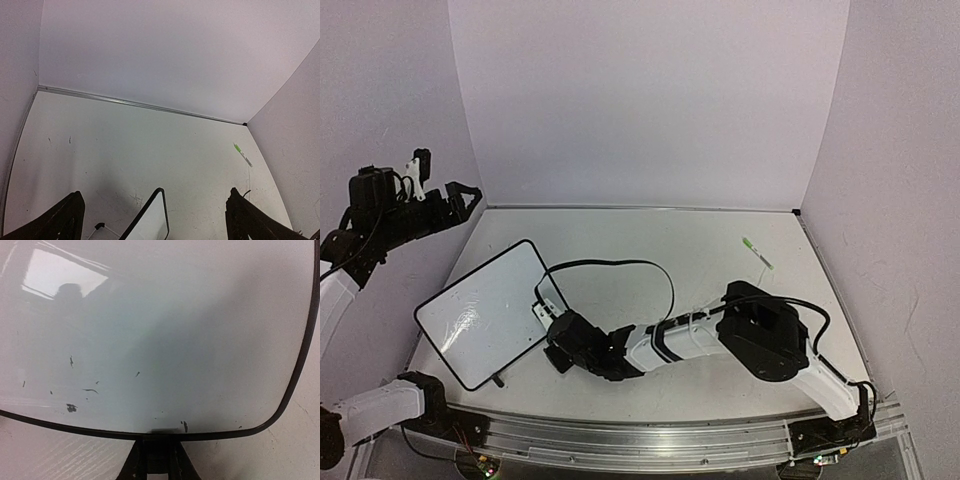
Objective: Write a sentence on the whiteboard
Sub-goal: Move the whiteboard to the center of the board.
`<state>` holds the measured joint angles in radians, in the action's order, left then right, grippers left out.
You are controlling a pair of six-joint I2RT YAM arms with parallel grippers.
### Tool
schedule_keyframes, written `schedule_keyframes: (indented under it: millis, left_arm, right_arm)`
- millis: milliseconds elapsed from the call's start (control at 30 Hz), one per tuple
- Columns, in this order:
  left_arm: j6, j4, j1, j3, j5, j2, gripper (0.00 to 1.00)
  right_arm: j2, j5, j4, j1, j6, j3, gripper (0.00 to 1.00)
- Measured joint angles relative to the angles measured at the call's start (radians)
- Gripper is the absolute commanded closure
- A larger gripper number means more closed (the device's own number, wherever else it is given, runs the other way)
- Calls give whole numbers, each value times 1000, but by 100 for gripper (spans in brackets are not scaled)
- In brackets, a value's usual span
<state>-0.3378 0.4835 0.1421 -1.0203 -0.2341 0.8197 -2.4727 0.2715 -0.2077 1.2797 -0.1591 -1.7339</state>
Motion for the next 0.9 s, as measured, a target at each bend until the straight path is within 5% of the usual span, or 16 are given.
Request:
schedule_keyframes:
  millis: [333, 900]
  left_arm:
    - [-4, 0, 0, 0, -1, 15, 1]
    - [-38, -4, 0, 2, -36, 58, 1]
  right_arm:
    - [152, 89, -97, -4, -48, 278, 100]
    - [659, 312, -192, -166, -264, 968, 100]
